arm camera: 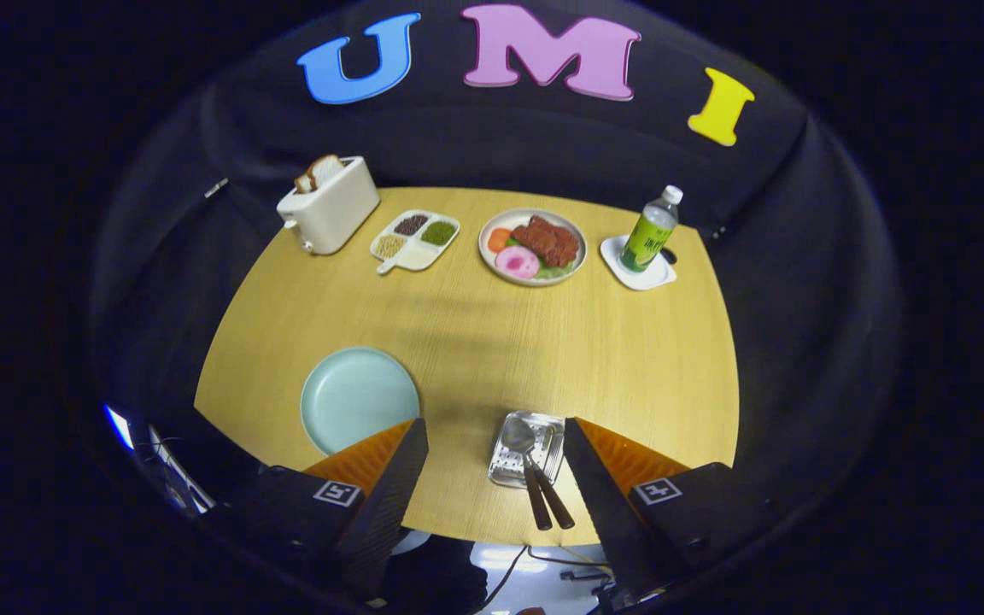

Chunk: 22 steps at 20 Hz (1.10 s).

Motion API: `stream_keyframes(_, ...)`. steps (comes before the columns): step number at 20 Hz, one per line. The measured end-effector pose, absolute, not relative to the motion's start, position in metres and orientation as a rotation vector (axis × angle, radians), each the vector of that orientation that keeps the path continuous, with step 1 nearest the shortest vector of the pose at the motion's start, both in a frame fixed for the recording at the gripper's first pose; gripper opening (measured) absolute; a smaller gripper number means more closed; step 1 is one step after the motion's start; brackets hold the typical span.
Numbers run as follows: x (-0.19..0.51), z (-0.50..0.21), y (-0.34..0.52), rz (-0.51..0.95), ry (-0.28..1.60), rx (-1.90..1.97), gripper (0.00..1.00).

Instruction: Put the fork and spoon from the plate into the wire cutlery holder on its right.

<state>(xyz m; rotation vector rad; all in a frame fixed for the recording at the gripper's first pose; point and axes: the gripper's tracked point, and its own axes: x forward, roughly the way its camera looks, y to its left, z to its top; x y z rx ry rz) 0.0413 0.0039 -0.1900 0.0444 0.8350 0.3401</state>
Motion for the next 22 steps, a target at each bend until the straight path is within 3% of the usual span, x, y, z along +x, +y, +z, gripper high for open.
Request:
stream_keyframes(6, 0.059, -0.153, -0.007, 0.222, 0.492, -0.017, 0.98)
stream_keyframes(12, 0.046, -0.128, -0.004, 0.260, 0.246, -0.043, 0.99)
stream_keyframes(22, 0.039, -0.142, 0.001, 0.315, 0.200, -0.002, 0.99)
